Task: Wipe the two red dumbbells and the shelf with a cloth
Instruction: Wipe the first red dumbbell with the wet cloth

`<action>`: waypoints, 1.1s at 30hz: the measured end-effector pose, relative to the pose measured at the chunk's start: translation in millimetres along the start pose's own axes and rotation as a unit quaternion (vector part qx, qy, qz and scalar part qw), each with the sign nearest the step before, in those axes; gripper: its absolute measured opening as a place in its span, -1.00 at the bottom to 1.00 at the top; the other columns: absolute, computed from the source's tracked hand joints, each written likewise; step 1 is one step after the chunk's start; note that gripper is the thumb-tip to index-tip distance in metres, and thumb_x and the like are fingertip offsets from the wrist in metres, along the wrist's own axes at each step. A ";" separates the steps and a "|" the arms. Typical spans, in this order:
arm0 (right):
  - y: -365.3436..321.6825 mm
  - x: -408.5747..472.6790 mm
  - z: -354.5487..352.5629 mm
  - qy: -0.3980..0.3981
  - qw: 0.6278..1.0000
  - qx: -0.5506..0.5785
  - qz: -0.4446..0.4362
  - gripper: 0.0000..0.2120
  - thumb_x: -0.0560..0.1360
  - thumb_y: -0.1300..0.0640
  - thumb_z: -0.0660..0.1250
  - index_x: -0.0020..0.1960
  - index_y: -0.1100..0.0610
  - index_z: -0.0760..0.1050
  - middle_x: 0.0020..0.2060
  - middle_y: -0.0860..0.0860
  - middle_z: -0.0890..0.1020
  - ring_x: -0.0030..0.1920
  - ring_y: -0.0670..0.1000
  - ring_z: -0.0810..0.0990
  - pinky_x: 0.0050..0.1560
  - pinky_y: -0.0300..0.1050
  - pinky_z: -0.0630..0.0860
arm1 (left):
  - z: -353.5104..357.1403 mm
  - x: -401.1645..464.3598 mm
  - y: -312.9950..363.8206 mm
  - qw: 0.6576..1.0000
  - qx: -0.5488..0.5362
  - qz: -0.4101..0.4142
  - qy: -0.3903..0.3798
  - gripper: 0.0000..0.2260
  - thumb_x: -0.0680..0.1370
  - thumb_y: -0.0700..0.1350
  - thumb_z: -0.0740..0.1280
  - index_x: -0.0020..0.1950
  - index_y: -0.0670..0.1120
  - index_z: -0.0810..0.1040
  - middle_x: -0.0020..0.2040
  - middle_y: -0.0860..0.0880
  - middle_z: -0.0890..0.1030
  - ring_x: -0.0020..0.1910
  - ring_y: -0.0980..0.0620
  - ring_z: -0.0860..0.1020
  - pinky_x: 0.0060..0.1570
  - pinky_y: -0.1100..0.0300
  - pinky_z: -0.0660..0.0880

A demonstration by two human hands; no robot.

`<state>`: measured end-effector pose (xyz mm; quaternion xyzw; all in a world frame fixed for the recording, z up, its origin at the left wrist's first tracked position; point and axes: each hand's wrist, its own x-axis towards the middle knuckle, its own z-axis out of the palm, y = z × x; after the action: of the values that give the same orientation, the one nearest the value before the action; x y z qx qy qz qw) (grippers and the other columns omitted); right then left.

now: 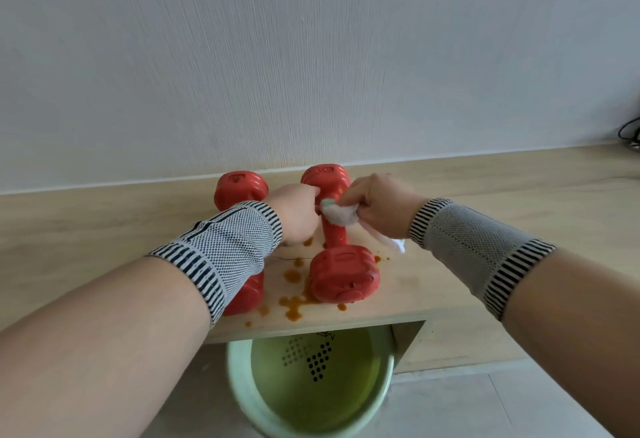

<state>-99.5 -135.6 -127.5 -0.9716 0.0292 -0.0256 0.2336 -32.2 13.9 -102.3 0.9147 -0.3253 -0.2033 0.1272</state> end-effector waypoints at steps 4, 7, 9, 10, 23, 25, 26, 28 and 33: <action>-4.9 11.5 4.3 0.019 0.999 -0.008 0.032 -0.78 0.52 0.10 0.27 0.10 0.00 0.63 -0.01 0.03 0.63 0.02 0.05 0.57 0.06 -0.07 0.49 | 3.4 1.7 -3.2 1.000 0.004 0.011 -0.004 -0.57 0.59 -0.25 0.13 0.46 -0.02 0.37 0.26 -0.09 0.57 0.17 -0.09 0.56 0.17 0.04 0.51; -6.6 -5.6 1.6 -0.003 0.999 0.028 0.020 -0.73 0.48 0.26 0.30 0.10 0.04 0.63 0.05 0.03 0.58 0.05 0.03 0.55 0.09 -0.15 0.45 | 4.3 1.4 -4.1 1.000 0.025 0.004 -0.002 -0.53 0.60 -0.25 0.14 0.52 -0.06 0.25 0.38 -0.11 0.47 0.28 -0.10 0.49 0.22 0.09 0.46; -6.3 -21.1 -2.0 -0.044 0.998 0.039 0.002 -0.68 0.44 0.33 0.30 0.07 0.04 0.64 0.04 -0.02 0.56 0.05 -0.03 0.53 0.06 -0.28 0.40 | 4.2 1.4 -4.0 1.000 0.002 -0.001 -0.014 -0.49 0.60 -0.29 0.14 0.55 -0.11 0.19 0.44 -0.06 0.42 0.38 -0.05 0.42 0.33 0.10 0.39; -6.5 -26.7 -2.9 -0.063 0.997 0.033 -0.007 -0.68 0.43 0.34 0.30 0.05 0.02 0.65 0.02 -0.04 0.56 0.02 -0.06 0.52 0.03 -0.32 0.39 | 3.8 1.2 -3.9 1.000 -0.010 -0.003 -0.021 -0.49 0.59 -0.31 0.13 0.56 -0.12 0.18 0.44 -0.04 0.43 0.40 -0.02 0.41 0.35 0.12 0.36; -14.6 -6.7 0.3 0.007 1.000 -0.025 0.003 -0.71 0.52 0.26 0.23 0.11 0.04 0.62 0.07 0.08 0.55 0.06 0.07 0.52 0.11 -0.04 0.45 | 7.1 2.0 -3.4 1.000 0.001 -0.004 -0.022 -0.58 0.59 -0.30 0.16 0.45 -0.13 0.31 0.29 -0.13 0.52 0.19 -0.08 0.52 0.21 0.09 0.46; -14.5 -19.0 -2.0 -0.035 0.999 -0.012 -0.018 -0.66 0.49 0.34 0.22 0.11 0.04 0.63 0.08 0.05 0.54 0.07 0.05 0.52 0.13 -0.07 0.43 | 6.5 1.3 -3.1 0.999 -0.025 -0.009 -0.038 -0.49 0.60 -0.32 0.14 0.55 -0.14 0.15 0.43 -0.08 0.43 0.29 -0.06 0.47 0.24 0.15 0.42; -14.3 -24.0 -2.8 -0.052 0.998 -0.009 -0.026 -0.65 0.49 0.35 0.22 0.10 0.04 0.63 0.08 0.04 0.54 0.07 0.04 0.52 0.13 -0.08 0.43 | 6.2 1.3 -3.1 0.998 -0.040 -0.010 -0.044 -0.47 0.60 -0.34 0.13 0.56 -0.15 0.11 0.46 -0.07 0.39 0.32 -0.06 0.47 0.19 0.16 0.43; -15.3 -27.2 -2.9 -0.063 0.997 -0.008 -0.033 -0.67 0.50 0.33 0.22 0.10 0.03 0.63 0.06 0.03 0.53 0.07 0.03 0.50 0.12 -0.09 0.42 | 5.7 1.4 -3.8 0.997 -0.057 -0.012 -0.043 -0.44 0.60 -0.37 0.11 0.58 -0.13 0.07 0.48 -0.07 0.37 0.28 -0.11 0.50 0.05 0.15 0.45; -17.3 1.6 0.4 -0.029 0.988 -0.143 -0.041 -0.68 0.56 0.22 0.18 0.21 -0.03 0.54 0.12 -0.01 0.49 0.18 0.03 0.41 0.13 -0.20 0.30 | 2.7 -1.0 -4.8 0.999 -0.031 -0.018 -0.017 -0.40 0.59 -0.32 0.14 0.60 -0.04 0.02 0.46 -0.11 0.37 0.25 -0.14 0.51 -0.01 0.19 0.41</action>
<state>-97.1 -120.2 -120.0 -0.9957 -0.0139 -0.0028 0.0917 -31.5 17.9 -106.2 0.9121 -0.3049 -0.2315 0.1466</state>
